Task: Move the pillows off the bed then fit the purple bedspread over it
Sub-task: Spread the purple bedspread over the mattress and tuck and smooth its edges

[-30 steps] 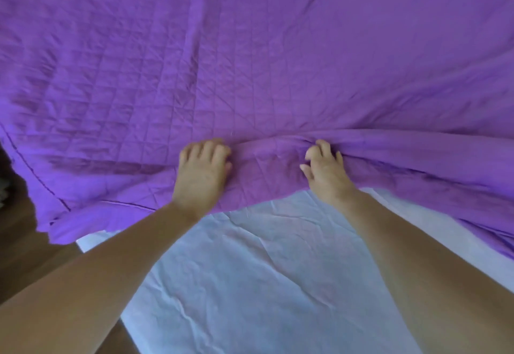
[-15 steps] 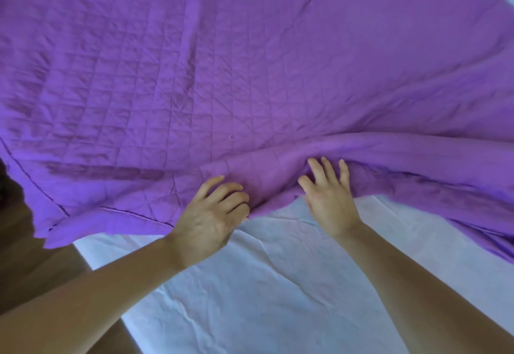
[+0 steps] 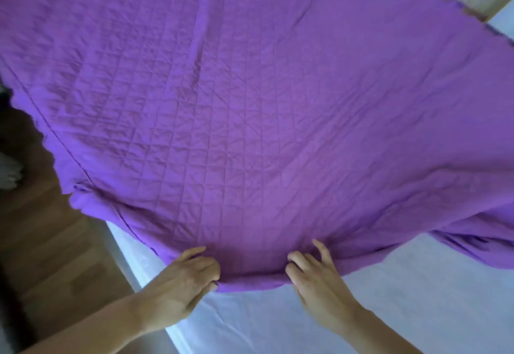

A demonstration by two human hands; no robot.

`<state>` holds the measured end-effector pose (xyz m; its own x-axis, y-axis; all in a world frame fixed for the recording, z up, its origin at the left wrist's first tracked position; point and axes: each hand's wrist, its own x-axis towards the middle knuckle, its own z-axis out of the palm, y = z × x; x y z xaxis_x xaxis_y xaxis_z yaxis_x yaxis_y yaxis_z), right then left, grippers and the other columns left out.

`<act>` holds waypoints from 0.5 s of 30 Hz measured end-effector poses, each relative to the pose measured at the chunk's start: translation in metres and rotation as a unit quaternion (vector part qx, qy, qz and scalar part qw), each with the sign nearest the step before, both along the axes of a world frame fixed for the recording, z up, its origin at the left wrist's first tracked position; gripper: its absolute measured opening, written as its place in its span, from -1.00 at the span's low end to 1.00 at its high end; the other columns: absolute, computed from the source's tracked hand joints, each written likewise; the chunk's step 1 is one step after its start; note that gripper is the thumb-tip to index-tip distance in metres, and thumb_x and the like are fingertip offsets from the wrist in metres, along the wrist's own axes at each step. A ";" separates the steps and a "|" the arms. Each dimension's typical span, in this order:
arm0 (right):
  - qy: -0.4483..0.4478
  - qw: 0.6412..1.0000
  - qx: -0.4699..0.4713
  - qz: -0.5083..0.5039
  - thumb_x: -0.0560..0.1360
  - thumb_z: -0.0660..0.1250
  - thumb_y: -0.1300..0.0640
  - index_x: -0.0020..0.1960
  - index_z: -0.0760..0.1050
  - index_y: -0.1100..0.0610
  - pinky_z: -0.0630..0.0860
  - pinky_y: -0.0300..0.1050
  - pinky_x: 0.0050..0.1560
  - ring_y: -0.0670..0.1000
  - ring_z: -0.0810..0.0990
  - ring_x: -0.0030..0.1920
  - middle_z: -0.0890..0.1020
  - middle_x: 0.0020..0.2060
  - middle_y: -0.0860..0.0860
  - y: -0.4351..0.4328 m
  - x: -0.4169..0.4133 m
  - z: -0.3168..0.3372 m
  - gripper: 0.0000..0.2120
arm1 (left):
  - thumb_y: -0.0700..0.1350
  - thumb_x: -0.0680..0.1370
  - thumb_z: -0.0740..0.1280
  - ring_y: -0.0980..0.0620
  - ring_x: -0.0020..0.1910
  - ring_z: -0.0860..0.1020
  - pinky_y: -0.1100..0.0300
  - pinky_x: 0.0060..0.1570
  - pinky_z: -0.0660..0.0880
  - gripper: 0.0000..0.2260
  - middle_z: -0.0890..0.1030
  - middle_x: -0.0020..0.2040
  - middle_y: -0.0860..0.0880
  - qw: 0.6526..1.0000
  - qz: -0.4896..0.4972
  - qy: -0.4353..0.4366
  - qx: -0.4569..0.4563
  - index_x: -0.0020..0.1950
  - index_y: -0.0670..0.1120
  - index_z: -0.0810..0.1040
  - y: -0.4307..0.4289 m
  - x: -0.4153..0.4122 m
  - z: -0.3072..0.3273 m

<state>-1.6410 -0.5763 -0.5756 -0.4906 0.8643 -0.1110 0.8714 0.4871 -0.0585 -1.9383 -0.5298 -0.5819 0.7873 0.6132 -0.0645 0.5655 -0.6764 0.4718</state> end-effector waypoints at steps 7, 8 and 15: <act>-0.064 0.998 -0.024 -0.015 0.03 0.52 0.16 -0.21 0.48 0.03 0.52 0.13 0.09 0.01 0.54 -0.32 0.50 -0.29 -0.04 -0.005 -0.001 0.006 -0.62 | 0.00 0.53 0.12 0.15 -0.22 0.47 0.32 0.08 0.32 -0.93 0.46 -0.25 0.15 0.998 0.040 0.029 -0.031 -0.15 0.11 0.27 -0.009 0.006 -0.005; -0.078 0.996 -0.023 -0.028 -0.01 0.50 0.20 -0.22 0.49 0.05 0.55 0.17 0.06 0.04 0.54 -0.34 0.50 -0.31 -0.02 -0.005 -0.001 0.004 -0.61 | 0.02 0.53 0.10 0.12 -0.21 0.47 0.30 0.00 0.34 -0.93 0.46 -0.25 0.14 0.997 0.046 0.040 -0.052 -0.15 0.10 0.26 -0.008 0.010 -0.006; 0.054 0.991 -0.028 -0.121 0.16 0.51 0.25 -0.12 0.34 0.06 0.46 0.00 -0.16 0.05 0.59 -0.43 0.58 -0.45 0.00 0.025 0.022 0.007 -0.57 | 0.22 0.44 0.01 0.24 -0.36 0.42 0.17 -0.25 0.33 -0.74 0.47 -0.37 0.14 0.970 0.175 0.003 -0.171 -0.09 0.08 0.31 0.039 0.021 0.018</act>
